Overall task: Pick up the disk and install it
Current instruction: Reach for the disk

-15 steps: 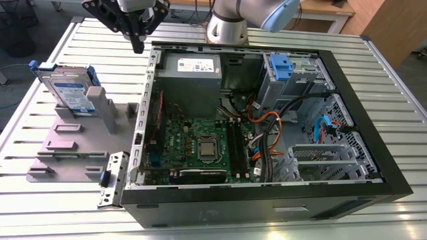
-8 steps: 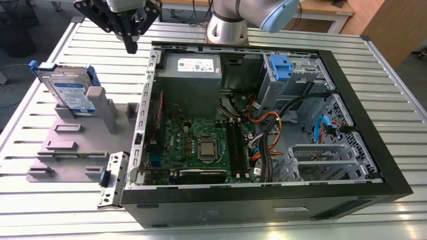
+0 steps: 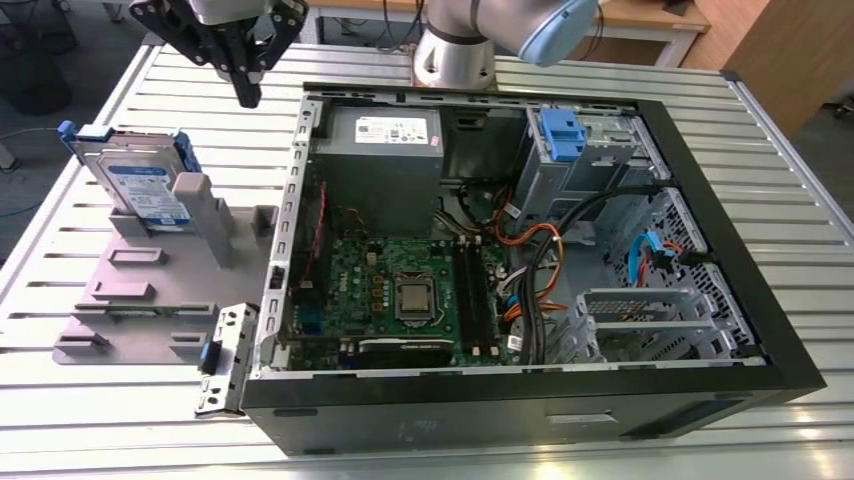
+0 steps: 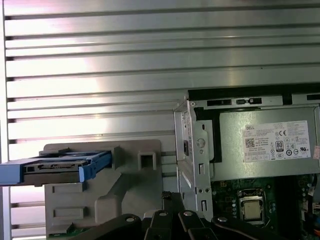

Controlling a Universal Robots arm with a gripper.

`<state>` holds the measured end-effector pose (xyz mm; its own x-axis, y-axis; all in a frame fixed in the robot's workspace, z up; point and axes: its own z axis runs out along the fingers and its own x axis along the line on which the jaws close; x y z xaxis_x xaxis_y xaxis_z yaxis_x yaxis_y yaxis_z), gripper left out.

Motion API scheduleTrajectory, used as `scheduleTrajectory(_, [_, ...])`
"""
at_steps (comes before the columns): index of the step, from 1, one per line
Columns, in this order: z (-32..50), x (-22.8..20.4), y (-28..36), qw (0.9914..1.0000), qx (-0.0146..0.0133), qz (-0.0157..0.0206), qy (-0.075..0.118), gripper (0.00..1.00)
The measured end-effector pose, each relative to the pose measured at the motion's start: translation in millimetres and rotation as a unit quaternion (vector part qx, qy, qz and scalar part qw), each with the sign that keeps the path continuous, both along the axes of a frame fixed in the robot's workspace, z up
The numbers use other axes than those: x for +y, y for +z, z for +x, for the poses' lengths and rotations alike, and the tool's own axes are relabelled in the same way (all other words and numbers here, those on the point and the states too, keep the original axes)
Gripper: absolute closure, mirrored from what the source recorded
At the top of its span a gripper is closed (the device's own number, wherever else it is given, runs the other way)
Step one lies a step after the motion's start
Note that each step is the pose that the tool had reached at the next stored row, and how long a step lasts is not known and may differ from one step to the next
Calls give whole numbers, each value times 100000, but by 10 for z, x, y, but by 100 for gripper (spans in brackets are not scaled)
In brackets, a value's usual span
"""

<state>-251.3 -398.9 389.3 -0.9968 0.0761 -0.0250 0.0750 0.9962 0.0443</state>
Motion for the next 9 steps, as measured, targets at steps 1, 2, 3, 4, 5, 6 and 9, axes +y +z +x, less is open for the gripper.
scheduleTrajectory(1, [-15,0,-1,100000,-1,-2,3,89])
scheduleTrajectory(2, [-30,0,-2,100000,-3,1,5,89])
scheduleTrajectory(3, [-44,0,-3,100000,-4,2,6,89])
scheduleTrajectory(4, [-59,0,-3,100000,0,-3,8,89])
scheduleTrajectory(5, [-74,0,-4,100000,-3,1,4,89])
scheduleTrajectory(6, [-88,0,-5,100000,-4,1,5,89])
scheduleTrajectory(9, [-121,0,-7,100000,-2,0,3,89])
